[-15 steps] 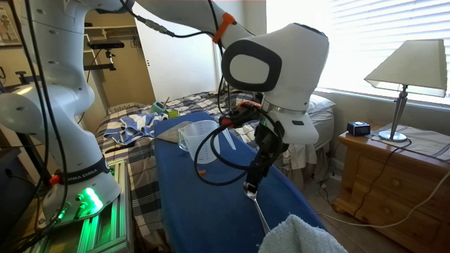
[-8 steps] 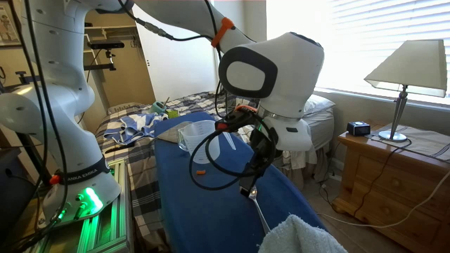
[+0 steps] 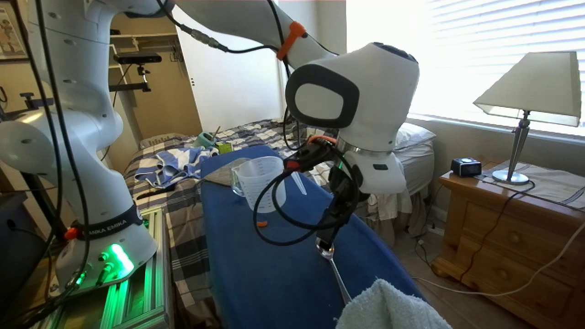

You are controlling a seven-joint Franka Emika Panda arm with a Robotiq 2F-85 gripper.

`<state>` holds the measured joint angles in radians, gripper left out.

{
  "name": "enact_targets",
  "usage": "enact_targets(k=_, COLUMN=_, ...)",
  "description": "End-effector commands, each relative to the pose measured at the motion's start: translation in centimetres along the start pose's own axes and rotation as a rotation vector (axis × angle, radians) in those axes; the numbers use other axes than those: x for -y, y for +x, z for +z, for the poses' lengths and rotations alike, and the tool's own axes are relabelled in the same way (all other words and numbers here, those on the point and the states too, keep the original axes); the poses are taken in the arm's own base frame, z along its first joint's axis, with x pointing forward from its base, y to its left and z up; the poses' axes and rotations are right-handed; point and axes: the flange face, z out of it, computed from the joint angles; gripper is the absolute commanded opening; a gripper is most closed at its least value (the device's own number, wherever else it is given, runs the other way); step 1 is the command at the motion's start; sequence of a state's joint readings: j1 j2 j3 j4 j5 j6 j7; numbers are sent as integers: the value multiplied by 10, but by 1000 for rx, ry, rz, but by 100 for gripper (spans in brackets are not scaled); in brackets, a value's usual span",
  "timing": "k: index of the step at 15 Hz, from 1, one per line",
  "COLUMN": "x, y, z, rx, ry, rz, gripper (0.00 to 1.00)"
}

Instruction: Pick up one orange object from the table and put it on the silver spoon, pour the orange object into the clear measuring cup, put the silver spoon on the table

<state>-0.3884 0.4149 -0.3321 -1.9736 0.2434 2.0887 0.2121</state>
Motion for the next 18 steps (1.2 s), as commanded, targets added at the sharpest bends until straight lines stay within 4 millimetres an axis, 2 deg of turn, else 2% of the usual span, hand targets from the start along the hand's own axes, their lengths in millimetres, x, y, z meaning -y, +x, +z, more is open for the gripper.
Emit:
enact_targets(k=1, x=0, y=1, z=8, rx=-10, ry=27, rz=-6, gripper=100)
enact_targets(k=13, x=2, y=7, z=18, rx=-42, ry=28, rz=-4, gripper=100)
enact_targets(k=18, x=12, y=-5, z=10, rx=-79, ry=23, rz=-73, gripper=100)
